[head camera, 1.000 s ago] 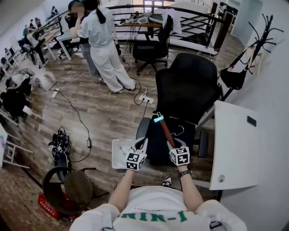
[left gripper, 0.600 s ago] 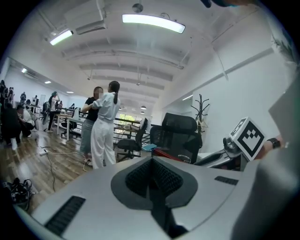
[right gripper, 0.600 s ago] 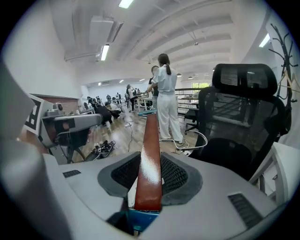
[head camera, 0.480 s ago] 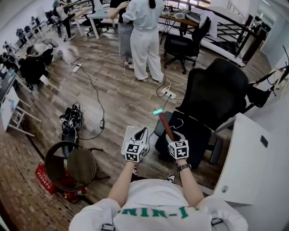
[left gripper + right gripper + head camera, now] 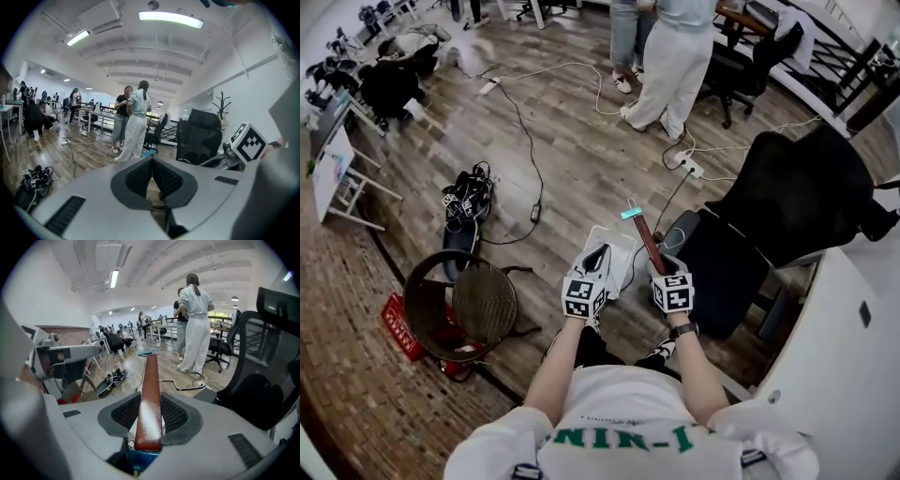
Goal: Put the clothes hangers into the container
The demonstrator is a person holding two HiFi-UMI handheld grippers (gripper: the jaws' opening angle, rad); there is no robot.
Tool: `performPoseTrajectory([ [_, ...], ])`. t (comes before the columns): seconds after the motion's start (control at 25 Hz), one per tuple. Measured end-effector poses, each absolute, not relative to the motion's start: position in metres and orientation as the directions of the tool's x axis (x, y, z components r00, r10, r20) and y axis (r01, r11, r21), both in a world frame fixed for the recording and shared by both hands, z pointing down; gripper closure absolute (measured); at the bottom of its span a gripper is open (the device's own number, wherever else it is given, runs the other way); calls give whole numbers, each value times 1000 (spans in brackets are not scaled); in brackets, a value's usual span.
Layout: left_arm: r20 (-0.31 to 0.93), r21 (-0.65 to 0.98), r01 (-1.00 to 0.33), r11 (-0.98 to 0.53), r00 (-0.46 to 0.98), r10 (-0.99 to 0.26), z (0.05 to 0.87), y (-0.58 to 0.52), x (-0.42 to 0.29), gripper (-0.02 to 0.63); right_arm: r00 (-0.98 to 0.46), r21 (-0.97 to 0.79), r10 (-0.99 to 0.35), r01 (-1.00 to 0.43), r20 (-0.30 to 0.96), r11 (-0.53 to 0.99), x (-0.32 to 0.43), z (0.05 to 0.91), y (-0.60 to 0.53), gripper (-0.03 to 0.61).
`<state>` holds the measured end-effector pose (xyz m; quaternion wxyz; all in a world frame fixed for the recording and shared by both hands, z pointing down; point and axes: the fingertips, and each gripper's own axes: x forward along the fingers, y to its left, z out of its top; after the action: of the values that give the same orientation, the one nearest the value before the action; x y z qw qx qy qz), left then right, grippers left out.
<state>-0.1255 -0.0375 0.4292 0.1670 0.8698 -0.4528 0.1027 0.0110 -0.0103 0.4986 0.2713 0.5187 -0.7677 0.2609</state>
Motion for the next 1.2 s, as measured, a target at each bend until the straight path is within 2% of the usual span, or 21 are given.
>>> performPoseTrajectory([
  [0.32, 422, 245, -839, -486, 544, -725, 512, -55, -181, 603, -342, -163, -552, -923, 760, 348, -60, 582, -25, 428],
  [0.6, 513, 268, -844, -464, 533, -673, 604, -62, -224, 603, -319, -168, -448, -923, 835, 345, -95, 688, -21, 428],
  [1.2, 525, 325, -803, -499, 592, -611, 825, -103, -225, 604, -327, -285, -215, -937, 920, 202, -113, 952, -23, 428],
])
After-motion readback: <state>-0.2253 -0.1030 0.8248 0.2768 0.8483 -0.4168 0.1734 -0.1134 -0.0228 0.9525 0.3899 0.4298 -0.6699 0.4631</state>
